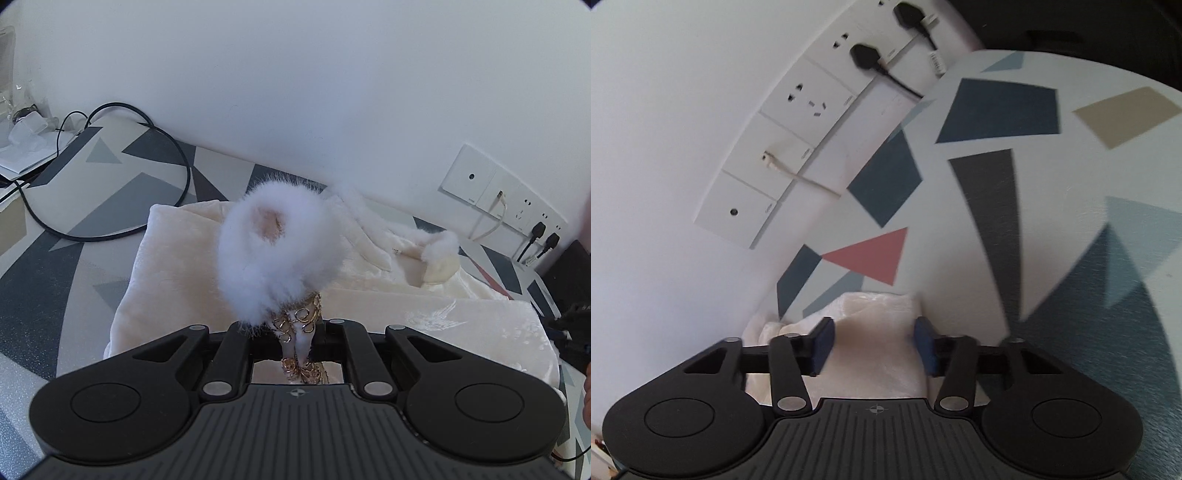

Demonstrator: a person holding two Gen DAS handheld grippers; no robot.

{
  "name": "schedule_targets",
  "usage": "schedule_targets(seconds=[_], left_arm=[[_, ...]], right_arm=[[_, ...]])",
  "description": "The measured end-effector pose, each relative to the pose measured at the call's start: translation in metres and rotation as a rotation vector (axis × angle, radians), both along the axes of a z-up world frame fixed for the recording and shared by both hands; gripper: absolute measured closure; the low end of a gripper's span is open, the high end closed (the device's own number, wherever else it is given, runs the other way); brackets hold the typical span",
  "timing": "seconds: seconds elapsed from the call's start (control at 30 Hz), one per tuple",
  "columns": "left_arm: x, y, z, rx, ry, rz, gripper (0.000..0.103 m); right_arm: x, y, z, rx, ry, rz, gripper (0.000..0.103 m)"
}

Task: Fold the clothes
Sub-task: 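Grasp the fur cuff with the left gripper and lift the sleeve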

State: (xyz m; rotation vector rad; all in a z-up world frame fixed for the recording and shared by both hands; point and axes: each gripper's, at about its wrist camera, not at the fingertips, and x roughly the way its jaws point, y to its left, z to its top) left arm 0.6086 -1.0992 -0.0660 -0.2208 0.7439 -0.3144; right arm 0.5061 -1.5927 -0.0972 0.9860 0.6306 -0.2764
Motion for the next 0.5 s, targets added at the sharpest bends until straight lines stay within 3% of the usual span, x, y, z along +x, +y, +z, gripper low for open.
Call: schedule_targets(seconds=[0.1,0.17,0.27,0.33,0.37,0.47,0.5], left_arm=[[-0.005,0.003,0.005,-0.001,-0.04,0.03,0.092],[-0.009,0.004,0.009,-0.003,-0.067,0.048,0.092],[-0.001,0.004,-0.005,0.028,0.011,0.046,0.089],[0.006,0.005,-0.016,0.058,0.079,0.053,0.082],[0.008,0.007,-0.014,0.058,0.092,0.058,0.075],[0.013,0.024,0.002,0.063,0.075,0.093,0.033],[0.014,0.031,0.009,0.065,0.062,0.108,0.03]], right_arm=[[0.008,0.017,0.011,-0.163,0.009,0.003,0.098],[0.014,0.025,0.014,-0.208,0.021,0.012,0.098],[0.02,0.033,0.009,-0.248,0.047,0.027,0.098],[0.018,0.036,0.009,-0.269,0.052,0.034,0.098],[0.018,0.037,0.009,-0.279,0.054,0.037,0.094],[0.005,0.038,0.02,-0.293,0.032,0.046,0.073],[-0.001,0.036,0.025,-0.297,0.021,0.048,0.07]])
